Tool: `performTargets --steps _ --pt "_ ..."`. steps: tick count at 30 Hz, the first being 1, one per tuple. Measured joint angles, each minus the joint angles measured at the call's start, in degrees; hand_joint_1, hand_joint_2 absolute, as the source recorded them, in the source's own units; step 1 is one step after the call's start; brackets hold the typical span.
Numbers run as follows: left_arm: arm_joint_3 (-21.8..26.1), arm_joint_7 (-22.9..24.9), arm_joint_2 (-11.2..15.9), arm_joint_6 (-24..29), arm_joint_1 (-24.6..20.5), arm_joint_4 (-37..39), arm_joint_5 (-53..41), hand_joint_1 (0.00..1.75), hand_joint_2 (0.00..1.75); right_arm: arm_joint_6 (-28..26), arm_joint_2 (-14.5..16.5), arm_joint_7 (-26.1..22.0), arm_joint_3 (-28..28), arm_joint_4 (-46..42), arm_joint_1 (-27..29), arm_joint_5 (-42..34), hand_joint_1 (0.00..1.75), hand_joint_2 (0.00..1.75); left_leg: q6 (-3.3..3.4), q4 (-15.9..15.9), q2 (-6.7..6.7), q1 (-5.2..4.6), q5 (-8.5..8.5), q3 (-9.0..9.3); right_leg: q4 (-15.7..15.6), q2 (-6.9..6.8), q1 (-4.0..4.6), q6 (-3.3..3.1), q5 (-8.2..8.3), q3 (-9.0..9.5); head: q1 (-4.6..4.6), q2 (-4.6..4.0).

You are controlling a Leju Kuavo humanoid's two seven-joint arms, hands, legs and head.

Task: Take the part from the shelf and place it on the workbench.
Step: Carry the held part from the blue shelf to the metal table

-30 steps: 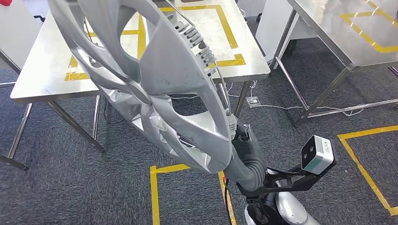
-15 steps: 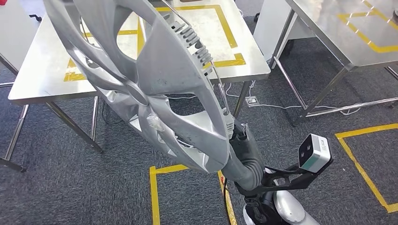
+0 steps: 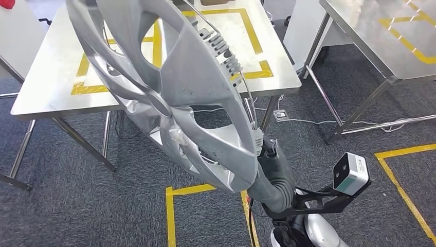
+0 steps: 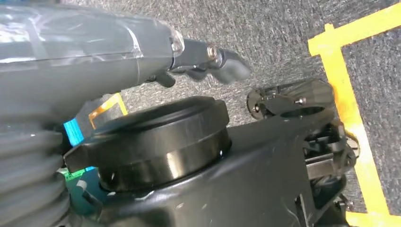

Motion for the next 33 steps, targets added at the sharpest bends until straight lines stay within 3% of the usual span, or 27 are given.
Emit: performTargets --steps 2,5,6,8,9,11,12,13,15,17,19,21,22,23,25,27,29,30,31,33 --pt "0.0 0.0 0.0 0.0 0.0 0.0 0.0 0.0 1.75 0.0 0.1 0.0 0.0 0.0 0.0 0.0 1.75 1.75 -0.68 2.7 -0.41 0.03 -1.49 -1.13 -1.2 -0.17 -0.49 -0.25 -0.01 1.21 -0.39 0.0" --pt "0.0 0.0 0.1 0.0 0.0 0.0 0.0 0.0 1.75 0.0 0.4 -0.1 0.0 0.0 0.0 0.0 1.75 1.75 -1.68 13.2 -0.87 0.78 -4.91 -7.76 -1.7 -0.37 -0.81 -0.42 -0.68 2.46 -1.61 0.0" --pt "0.0 -0.1 0.2 0.0 0.0 0.0 0.1 0.0 1.75 0.0 0.4 -0.1 0.0 0.1 0.1 0.0 1.75 1.75 -1.99 15.5 -0.87 1.01 -4.81 -9.68 -1.7 -0.39 -0.89 -0.31 -1.11 2.87 -1.91 0.0" --pt "0.0 -0.1 0.3 0.0 0.0 0.0 0.1 0.0 1.75 0.0 0.5 -0.1 0.0 0.3 0.2 0.0 1.75 1.75 -2.52 14.8 -0.77 1.39 -1.65 -10.9 -1.5 -0.35 -1.18 0.11 -2.15 3.98 -2.35 0.0" --pt "0.0 -0.1 0.4 0.0 0.0 0.0 0.1 0.0 1.75 0.0 0.5 -0.1 0.0 0.4 0.2 0.0 1.75 1.75 -2.84 11.5 -0.58 1.61 1.37 -9.96 -1.2 -0.32 -1.42 0.5 -2.9 4.74 -2.54 0.0" --pt "0.0 -0.1 0.3 0.0 0.2 0.0 0.1 0.0 1.75 0.0 0.5 -0.1 0.0 0.5 0.2 0.0 1.75 1.75 -3.29 5.8 -0.07 1.67 4.87 -7.69 -0.6 -0.14 -1.62 1.42 -4.34 5.71 -3.2 0.0" --pt "0.0 0.0 0.3 0.0 0.2 0.0 0.0 0.0 1.75 0.0 0.5 -0.1 0.0 0.5 0.1 0.0 1.75 1.75 -3.01 3.9 0.14 1.64 5.11 -6.87 -0.3 -0.06 -1.6 1.85 -4.89 5.84 -3.42 0.0" --pt "0.0 0.0 0.2 0.0 0.2 0.0 0.0 0.0 1.75 0.0 0.5 -0.2 0.0 0.5 0.1 0.0 1.75 1.75 -2.51 3.7 0.21 1.49 4.27 -6.59 -0.1 0.01 -1.5 2.16 -5.1 5.74 -3.43 0.0" --pt "0.0 0.0 0.3 0.0 0.2 0.0 0.0 0.0 1.75 0.0 0.5 -0.2 0.0 0.5 0.1 0.0 1.75 1.75 -1.25 3.1 0.08 1.5 3.26 -6.22 0.0 -0.01 -1.51 2.51 -5.32 5.63 -2.99 0.0" --pt "0.0 0.0 0.3 0.0 0.2 0.0 0.0 0.0 1.75 0.0 0.5 -0.2 0.0 0.5 0.0 0.0 1.75 1.75 -0.51 3.0 0.01 1.57 2.77 -5.68 1.7 -0.07 -1.56 2.81 -6.12 5.02 -2.46 0.0" --pt "0.0 0.0 0.3 0.0 0.2 0.0 0.0 0.0 1.75 0.0 0.5 -0.2 0.0 0.5 -0.2 0.0 1.75 1.75 0.13 2.9 0.14 1.5 2.15 -4.89 8.3 -0.11 -1.49 3.05 -8.61 1.39 -1.73 0.0" --pt "0.0 0.0 0.3 0.0 0.2 0.0 0.0 0.0 1.75 0.0 0.5 -0.2 0.0 0.6 -0.1 0.0 1.75 1.75 0.52 2.9 0.29 1.18 1.47 -4.13 16.8 -0.11 -1.36 2.97 -10.98 -4.16 -1.04 0.0" --pt "0.0 0.0 0.3 0.0 0.3 0.0 0.0 0.0 1.75 0.0 0.5 -0.2 0.0 0.7 -0.1 0.0 1.75 1.75 0.65 2.9 0.31 0.94 1.12 -3.71 19.2 -0.1 -1.24 2.7 -10.87 -6.21 -0.76 0.0" --pt "0.0 0.1 0.3 0.0 0.3 0.0 0.0 0.0 1.75 0.0 0.5 -0.2 0.0 0.8 0.0 0.0 1.75 1.75 0.75 2.9 0.28 0.65 0.74 -3.18 19.6 -0.09 -1.04 2.25 -9.46 -7.38 -0.48 0.0" --pt "0.0 0.1 0.2 0.0 0.3 0.0 0.0 0.0 1.75 0.0 0.5 -0.2 0.0 0.9 0.1 0.0 1.75 1.75 0.9 2.8 0.17 -0.03 -0.11 -1.81 14.2 0.05 -0.2 0.61 -3.38 -6.9 0.07 0.0" --pt "0.0 0.1 0.1 0.0 0.3 0.0 0.0 0.0 1.75 0.0 0.5 -0.2 0.0 0.9 0.1 0.0 1.75 1.75 0.93 2.4 0.15 -0.36 -0.73 -0.62 7.8 0.32 0.83 -1.71 1.35 -5.1 -0.1 0.0" --pt "0.0 0.2 -0.3 0.0 0.2 0.0 -0.1 0.0 1.75 0.0 0.5 -0.3 0.0 0.9 0.1 0.0 1.75 1.75 0.52 1.6 0.23 0.13 -0.71 -0.39 5.2 0.39 1.69 -3.45 2.32 -4.16 -0.48 0.0" --pt "0.0 0.2 -0.5 -0.1 0.2 0.0 -0.1 0.0 1.75 0.0 0.5 -0.3 0.0 0.9 0.1 0.0 1.75 1.75 0.28 1.2 0.27 0.42 -0.59 -0.47 4.5 0.36 2.04 -3.89 2.5 -3.96 -0.46 0.0" --pt "0.0 0.2 -0.6 -0.1 0.1 -0.1 -0.1 0.0 1.75 0.0 0.4 -0.3 -0.1 0.8 0.0 0.0 1.75 1.75 0.03 0.8 0.3 0.49 -0.47 -0.36 3.4 0.27 2.18 -4.14 2.52 -3.52 -0.06 0.0" --pt "0.0 0.2 -0.7 0.0 0.0 -0.1 -0.1 0.0 1.75 0.0 0.5 -0.3 -0.1 0.8 0.1 0.0 1.75 1.75 -0.28 0.9 -0.09 0.28 -0.86 -0.32 -0.1 0.22 1.63 -3.85 2.08 -1.32 0.52 0.0"
